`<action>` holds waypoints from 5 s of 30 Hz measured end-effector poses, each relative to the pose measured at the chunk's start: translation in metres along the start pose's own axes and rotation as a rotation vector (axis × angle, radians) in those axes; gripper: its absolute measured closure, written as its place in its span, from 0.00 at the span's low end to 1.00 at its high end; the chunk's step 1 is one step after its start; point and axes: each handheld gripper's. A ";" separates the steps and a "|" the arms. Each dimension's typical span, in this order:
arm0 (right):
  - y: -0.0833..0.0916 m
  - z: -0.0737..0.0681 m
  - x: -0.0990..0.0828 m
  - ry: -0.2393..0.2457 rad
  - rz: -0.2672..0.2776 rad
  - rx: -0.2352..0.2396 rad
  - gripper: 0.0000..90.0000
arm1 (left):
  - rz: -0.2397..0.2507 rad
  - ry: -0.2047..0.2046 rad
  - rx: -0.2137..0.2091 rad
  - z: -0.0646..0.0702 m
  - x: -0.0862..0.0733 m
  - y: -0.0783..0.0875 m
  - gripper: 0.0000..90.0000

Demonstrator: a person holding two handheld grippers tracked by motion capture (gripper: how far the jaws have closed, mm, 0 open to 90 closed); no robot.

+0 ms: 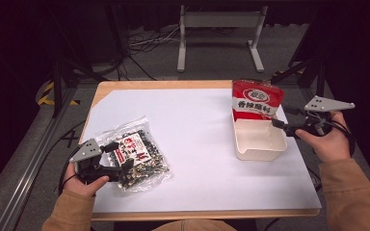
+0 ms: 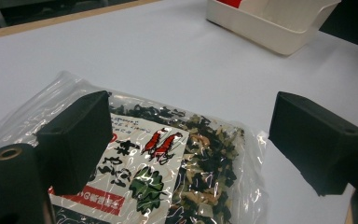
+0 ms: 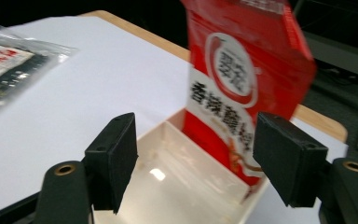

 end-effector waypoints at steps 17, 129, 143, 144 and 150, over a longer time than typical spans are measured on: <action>-0.002 -0.058 -0.003 0.065 0.052 0.132 0.34 | -0.100 0.032 0.087 -0.014 -0.003 0.004 0.16; -0.055 -0.108 -0.021 0.131 -0.011 0.232 0.39 | -0.194 0.379 0.192 -0.117 -0.027 -0.046 0.91; -0.054 -0.108 -0.018 0.122 -0.018 0.249 0.51 | -0.140 0.355 0.186 -0.115 -0.018 -0.033 0.98; -0.054 -0.109 -0.018 0.121 -0.017 0.250 0.51 | -0.132 0.352 0.184 -0.114 -0.017 -0.030 0.98; -0.053 -0.111 -0.015 0.127 -0.014 0.253 0.52 | -0.080 0.344 0.166 -0.110 -0.010 -0.018 0.98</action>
Point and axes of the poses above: each handheld gripper's, and its own axes: y roughly backward along the jaws, x roughly out of its top, z roughly to its right, and after that the axes turned 11 degrees about -z, right-handed
